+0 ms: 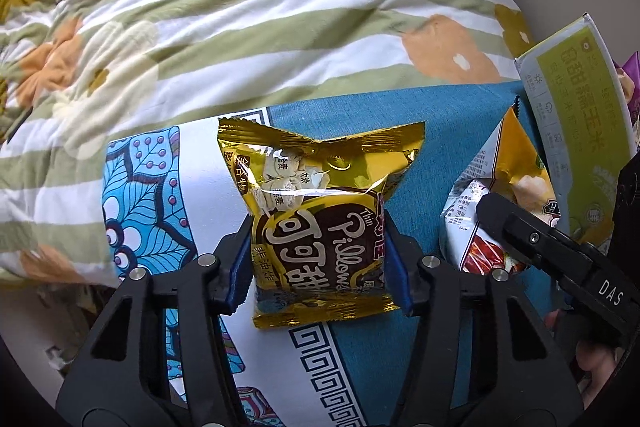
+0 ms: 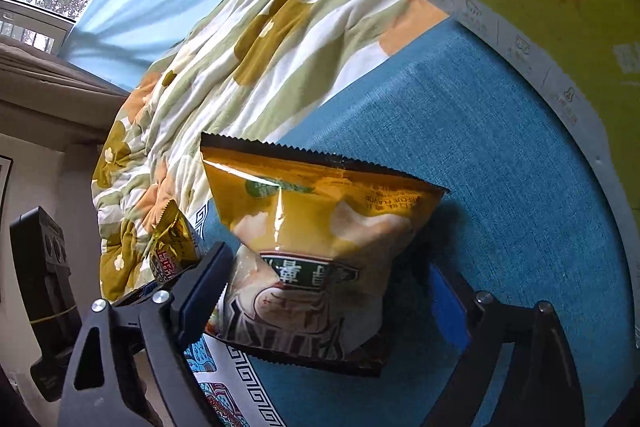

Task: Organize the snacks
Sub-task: 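Grasp the gold Pillows bag with left tool while right tool grasps yellow TATRI bag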

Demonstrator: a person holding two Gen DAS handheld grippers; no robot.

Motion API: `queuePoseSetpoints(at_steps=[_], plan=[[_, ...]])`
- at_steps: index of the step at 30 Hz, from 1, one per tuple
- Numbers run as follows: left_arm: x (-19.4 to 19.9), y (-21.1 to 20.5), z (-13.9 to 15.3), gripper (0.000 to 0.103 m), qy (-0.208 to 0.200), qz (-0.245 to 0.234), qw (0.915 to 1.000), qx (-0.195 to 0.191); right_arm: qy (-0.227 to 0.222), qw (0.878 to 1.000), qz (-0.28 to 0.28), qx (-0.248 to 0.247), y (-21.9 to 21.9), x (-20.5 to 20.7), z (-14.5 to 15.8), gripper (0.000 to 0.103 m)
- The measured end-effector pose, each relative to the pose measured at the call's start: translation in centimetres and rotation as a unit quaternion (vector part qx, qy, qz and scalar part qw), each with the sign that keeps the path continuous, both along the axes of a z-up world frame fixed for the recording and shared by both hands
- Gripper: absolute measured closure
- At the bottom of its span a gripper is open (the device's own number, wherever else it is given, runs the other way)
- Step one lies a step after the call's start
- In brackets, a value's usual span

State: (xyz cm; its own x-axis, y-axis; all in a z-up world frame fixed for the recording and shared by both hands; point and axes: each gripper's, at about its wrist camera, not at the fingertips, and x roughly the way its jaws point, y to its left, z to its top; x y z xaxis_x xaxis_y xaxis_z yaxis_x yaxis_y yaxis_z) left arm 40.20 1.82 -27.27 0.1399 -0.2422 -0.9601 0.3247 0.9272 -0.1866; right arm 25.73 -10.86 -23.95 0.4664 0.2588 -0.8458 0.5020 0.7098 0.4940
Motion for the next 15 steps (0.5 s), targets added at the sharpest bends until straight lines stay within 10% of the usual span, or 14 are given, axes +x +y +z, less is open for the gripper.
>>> queuePoseSetpoints(at_steps=[15], plan=[[-1.9, 1.6, 3.4, 0.054, -0.035, 0.016, 0.9992, -0.004, -0.027, 0.998, 0.041, -0.039, 1.4, -0.2, 2.4, 0.04]])
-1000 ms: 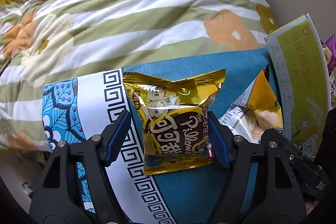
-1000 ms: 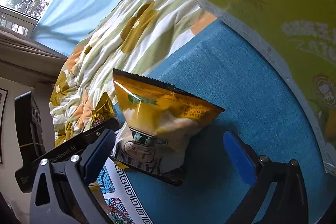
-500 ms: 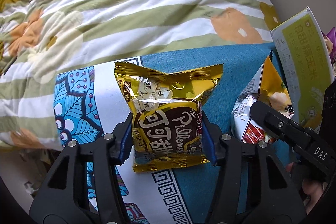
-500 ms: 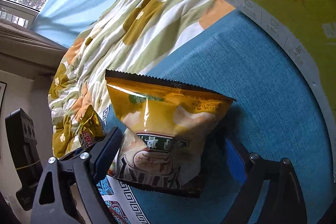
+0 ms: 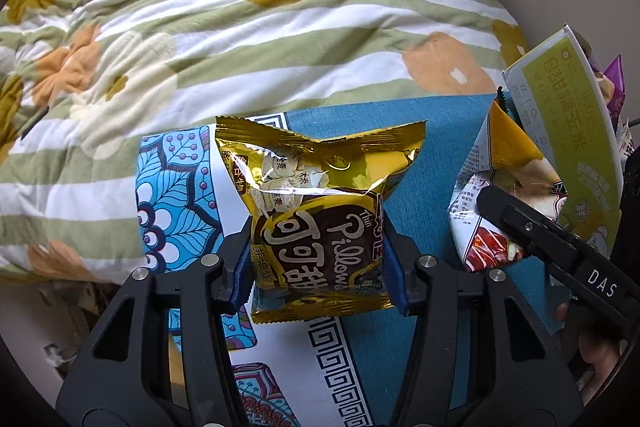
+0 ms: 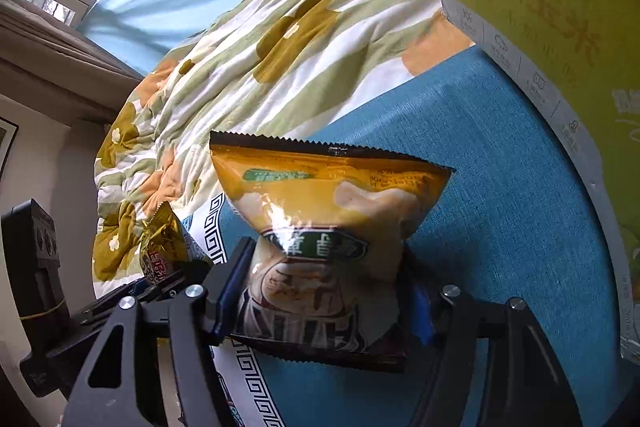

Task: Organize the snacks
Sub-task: 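Grasp the gold Pillows bag with left tool while right tool grasps yellow TATRI bag, then drop the gold bag into the box with left tool while right tool drops yellow bag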

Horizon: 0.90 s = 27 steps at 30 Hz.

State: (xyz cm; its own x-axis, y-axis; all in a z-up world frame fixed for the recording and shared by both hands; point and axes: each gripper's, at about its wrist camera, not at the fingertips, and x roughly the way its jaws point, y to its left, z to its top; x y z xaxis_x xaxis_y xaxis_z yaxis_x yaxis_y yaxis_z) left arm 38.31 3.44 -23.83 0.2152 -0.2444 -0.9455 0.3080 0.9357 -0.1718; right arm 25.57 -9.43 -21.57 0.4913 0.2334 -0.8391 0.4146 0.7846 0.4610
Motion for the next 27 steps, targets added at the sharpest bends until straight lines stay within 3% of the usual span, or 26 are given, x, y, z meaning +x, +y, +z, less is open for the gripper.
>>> queuePoseSetpoints(at_steps=[6, 14, 21, 27], plan=[[-1.2, -0.3, 4.7, 0.054, -0.038, 0.005, 0.9993, -0.002, -0.038, 0.999, 0.027, -0.027, 0.2, -0.9, 4.0, 0.041], [-3.9, -4.4, 11.9, 0.054, -0.097, -0.001, 0.995, -0.021, -0.11, 0.988, 0.068, -0.085, -1.2, -3.6, 12.1, 0.041], [-7.5, -12.2, 17.1, 0.054, -0.142, -0.007, 0.9888, -0.044, -0.157, 0.977, 0.079, -0.124, -7.6, -6.7, 17.8, 0.041], [-10.6, -21.2, 18.5, 0.054, -0.146, -0.008, 0.987, -0.065, -0.169, 0.97, 0.082, -0.154, -15.5, -9.3, 21.0, 0.041]])
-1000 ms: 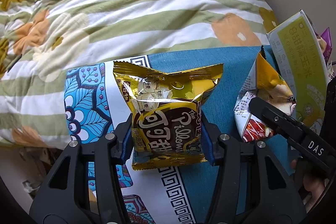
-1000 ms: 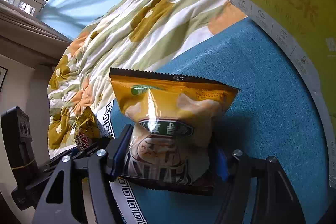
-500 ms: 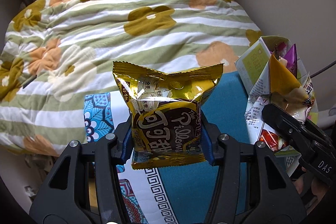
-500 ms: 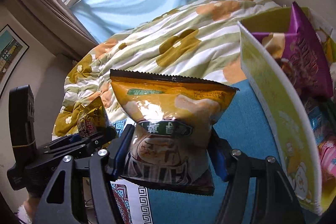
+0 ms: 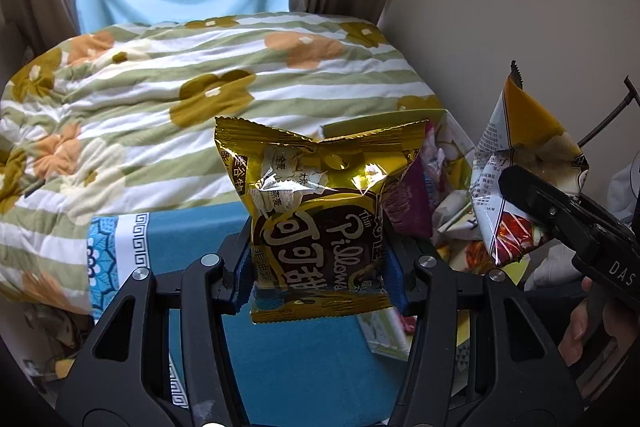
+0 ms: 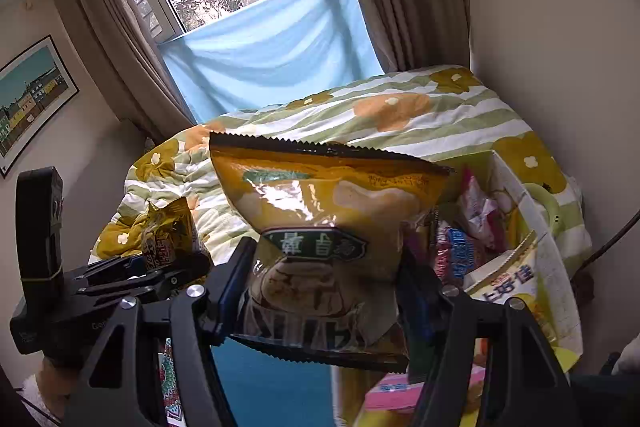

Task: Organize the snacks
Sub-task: 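Drop the gold bag into the box with left tool while right tool drops yellow bag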

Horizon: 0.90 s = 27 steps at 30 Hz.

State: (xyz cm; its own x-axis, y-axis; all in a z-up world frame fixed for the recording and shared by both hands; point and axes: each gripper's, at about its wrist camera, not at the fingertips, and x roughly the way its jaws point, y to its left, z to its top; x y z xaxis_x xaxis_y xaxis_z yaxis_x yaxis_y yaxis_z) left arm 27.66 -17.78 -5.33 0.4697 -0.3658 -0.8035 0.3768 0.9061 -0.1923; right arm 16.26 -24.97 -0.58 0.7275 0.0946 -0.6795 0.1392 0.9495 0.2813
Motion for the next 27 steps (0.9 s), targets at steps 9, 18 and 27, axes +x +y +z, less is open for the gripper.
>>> queuePoseSetpoints(at_steps=[9, 18, 27], plan=[[-2.6, -11.3, -3.1, 0.054, 0.045, 0.015, 0.9988, 0.008, 0.01, 1.0, 0.02, -0.004, -10.7, -1.7, 0.0, 0.041], [-3.9, -13.0, -4.7, 0.0, 0.057, 0.051, 0.997, 0.015, 0.03, 0.999, 0.044, 0.011, -15.3, -1.3, -1.4, 0.041], [-3.3, -9.9, -5.0, 0.0, 0.059, 0.091, 0.9938, 0.024, 0.039, 0.997, 0.072, 0.003, -15.7, 1.0, -2.0, 0.041]])
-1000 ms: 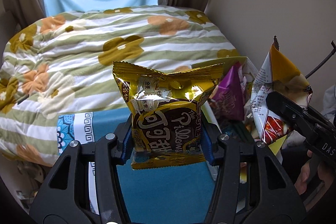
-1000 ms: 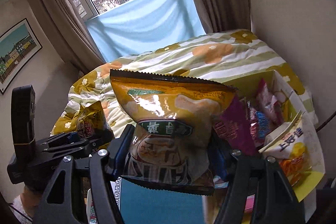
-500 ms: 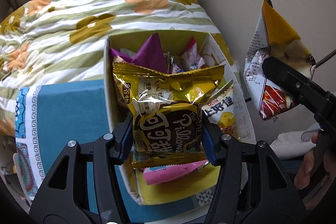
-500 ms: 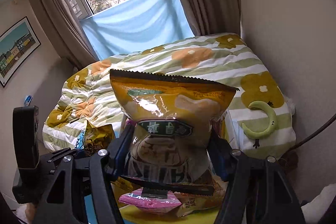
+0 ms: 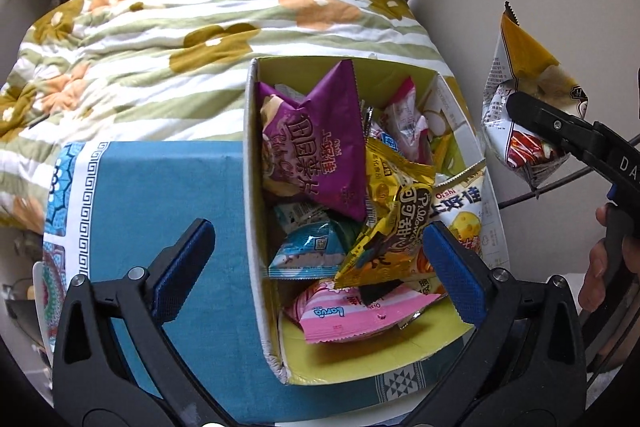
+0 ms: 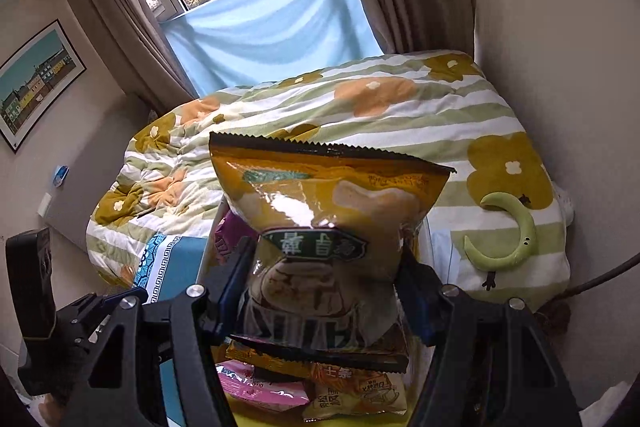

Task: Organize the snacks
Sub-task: 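Drop the gold bag into the box with left tool while right tool drops yellow bag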

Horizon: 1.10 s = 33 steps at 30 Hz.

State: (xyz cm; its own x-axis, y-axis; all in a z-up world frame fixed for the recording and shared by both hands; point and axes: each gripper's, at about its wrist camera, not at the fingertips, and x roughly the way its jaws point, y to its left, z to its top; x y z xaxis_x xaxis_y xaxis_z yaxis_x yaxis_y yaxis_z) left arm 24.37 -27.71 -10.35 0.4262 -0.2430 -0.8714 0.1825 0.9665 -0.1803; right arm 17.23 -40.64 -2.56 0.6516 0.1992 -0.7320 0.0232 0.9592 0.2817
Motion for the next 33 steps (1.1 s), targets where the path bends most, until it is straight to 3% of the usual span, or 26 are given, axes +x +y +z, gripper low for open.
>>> queuePoseSetpoints(at_steps=[8, 12, 18, 23, 33], plan=[[0.6, 1.1, -0.8, 0.0, 0.0, 0.022, 0.9997, 0.012, 0.026, 0.999, 0.03, -0.006, 1.0, 4.4, -1.6, 0.035], [0.4, 1.3, -1.6, 0.0, 0.0, 0.033, 0.9991, 0.025, 0.017, 1.0, 0.024, 0.008, 0.9, 5.6, -3.1, 0.0], [-0.4, 2.1, -2.6, 0.0, 0.01, 0.043, 0.9987, 0.024, 0.012, 1.0, 0.021, -0.013, 1.5, 4.2, -4.1, 0.0], [-1.6, 2.8, -1.7, 0.0, -0.003, 0.041, 0.9989, 0.02, 0.01, 1.0, 0.021, -0.02, 2.1, 3.1, -3.6, 0.0], [-7.4, 6.6, 5.0, 0.0, -0.103, 0.021, 0.9941, 0.029, -0.058, 0.997, -0.009, -0.044, 5.1, -3.5, 2.5, 0.0]])
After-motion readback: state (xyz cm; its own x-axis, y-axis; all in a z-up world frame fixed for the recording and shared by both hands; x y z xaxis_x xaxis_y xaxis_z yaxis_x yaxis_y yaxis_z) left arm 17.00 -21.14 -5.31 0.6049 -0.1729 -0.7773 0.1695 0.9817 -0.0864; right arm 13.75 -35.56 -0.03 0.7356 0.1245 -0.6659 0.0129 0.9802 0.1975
